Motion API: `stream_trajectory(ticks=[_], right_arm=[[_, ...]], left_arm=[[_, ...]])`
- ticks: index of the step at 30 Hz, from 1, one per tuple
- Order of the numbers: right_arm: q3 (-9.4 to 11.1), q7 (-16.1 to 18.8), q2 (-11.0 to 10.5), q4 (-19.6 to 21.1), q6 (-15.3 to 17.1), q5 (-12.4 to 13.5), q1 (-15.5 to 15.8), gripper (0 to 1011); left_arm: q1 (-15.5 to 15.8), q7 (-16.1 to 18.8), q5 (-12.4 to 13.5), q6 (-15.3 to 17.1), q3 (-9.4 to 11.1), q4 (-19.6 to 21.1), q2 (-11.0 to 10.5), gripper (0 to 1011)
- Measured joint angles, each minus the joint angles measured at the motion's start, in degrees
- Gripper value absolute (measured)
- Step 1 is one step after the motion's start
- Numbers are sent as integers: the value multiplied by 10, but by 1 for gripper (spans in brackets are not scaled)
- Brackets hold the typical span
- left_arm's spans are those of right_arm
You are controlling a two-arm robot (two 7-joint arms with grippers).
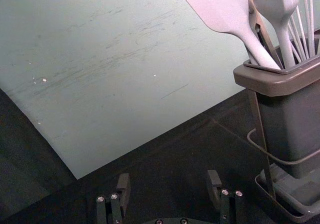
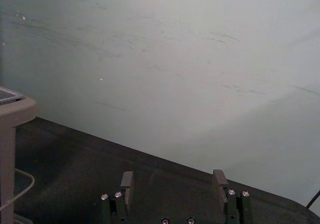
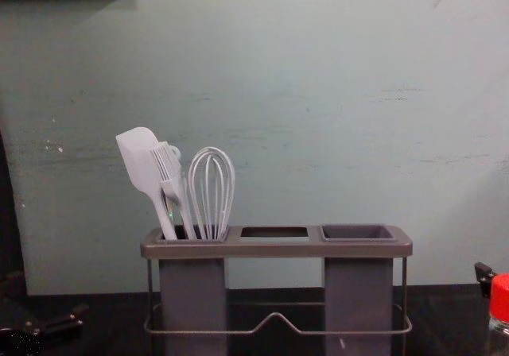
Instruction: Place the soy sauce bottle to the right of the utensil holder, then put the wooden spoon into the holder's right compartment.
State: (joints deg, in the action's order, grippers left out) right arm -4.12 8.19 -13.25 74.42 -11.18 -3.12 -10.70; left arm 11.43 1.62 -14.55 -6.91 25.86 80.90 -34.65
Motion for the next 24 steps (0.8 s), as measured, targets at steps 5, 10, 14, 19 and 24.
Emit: stream_trajectory(ticks=[5, 10, 14, 19, 24], right_arm=[[0, 0, 0, 0, 0, 0, 0, 1004], [0, 0, 0, 0, 0, 0, 0, 1004], [0, 0, 0, 0, 0, 0, 0, 1004], [0, 0, 0, 0, 0, 0, 0, 1004], [0, 0, 0, 0, 0, 0, 0, 1004]], left_arm=[[0, 0, 0, 0, 0, 0, 0, 1005], [0, 0, 0, 0, 0, 0, 0, 1005], [0, 0, 0, 0, 0, 0, 0, 1005], [0, 0, 0, 0, 0, 0, 0, 1005], [0, 0, 0, 0, 0, 0, 0, 1005]])
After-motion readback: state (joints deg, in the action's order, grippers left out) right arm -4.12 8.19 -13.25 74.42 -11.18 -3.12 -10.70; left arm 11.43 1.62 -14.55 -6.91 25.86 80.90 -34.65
